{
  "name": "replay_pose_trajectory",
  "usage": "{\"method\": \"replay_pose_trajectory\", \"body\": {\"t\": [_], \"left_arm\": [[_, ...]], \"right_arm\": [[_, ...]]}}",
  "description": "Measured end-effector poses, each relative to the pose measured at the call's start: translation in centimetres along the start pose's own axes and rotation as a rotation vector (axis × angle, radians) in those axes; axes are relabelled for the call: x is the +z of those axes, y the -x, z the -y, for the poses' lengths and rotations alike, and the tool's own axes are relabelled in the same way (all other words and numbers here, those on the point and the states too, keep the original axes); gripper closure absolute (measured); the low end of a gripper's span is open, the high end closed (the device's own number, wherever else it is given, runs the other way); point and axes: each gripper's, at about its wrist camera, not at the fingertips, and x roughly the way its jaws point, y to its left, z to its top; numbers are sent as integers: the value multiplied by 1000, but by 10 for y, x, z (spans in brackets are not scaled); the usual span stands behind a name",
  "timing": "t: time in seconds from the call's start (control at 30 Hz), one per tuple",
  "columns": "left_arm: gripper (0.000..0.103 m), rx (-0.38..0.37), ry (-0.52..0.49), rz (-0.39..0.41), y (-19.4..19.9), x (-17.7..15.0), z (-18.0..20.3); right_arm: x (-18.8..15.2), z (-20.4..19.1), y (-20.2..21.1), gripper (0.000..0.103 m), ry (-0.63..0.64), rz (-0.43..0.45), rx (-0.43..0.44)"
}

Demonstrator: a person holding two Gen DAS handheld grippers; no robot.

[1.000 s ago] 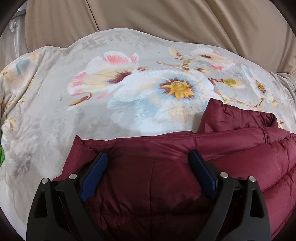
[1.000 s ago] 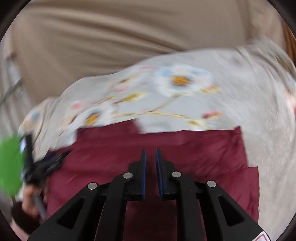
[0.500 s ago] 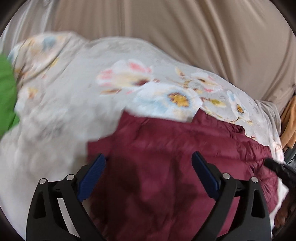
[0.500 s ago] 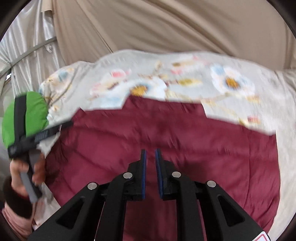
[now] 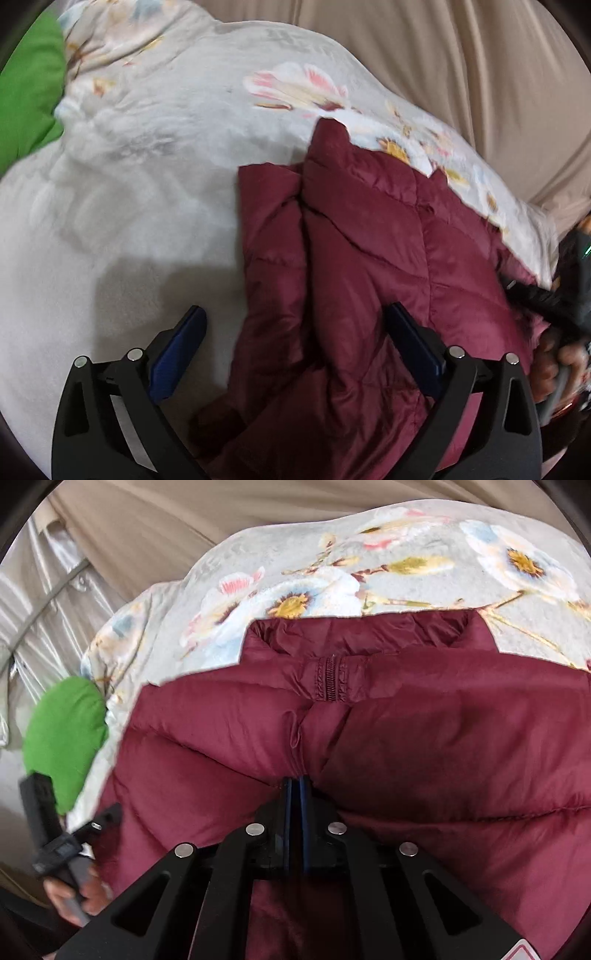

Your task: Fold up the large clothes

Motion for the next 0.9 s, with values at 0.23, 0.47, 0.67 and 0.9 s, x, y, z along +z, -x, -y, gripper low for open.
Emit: {"method": "replay_pose_trajectory", "body": {"t": [0.23, 0.47, 0.67, 0.9], "left_arm": [[22, -126, 17, -29, 0, 4, 20], [82, -286, -96, 64, 46, 25, 83], [92, -399, -218, 175, 86, 35, 155], [93, -448, -241, 203, 104, 33, 172]], "right_arm": [[13, 1, -36, 103, 21, -64, -17], [4, 2, -37, 103, 56, -30, -5], [0, -1, -11, 97, 62, -9, -21], [-50, 5, 83, 91, 116, -19, 82]]}}
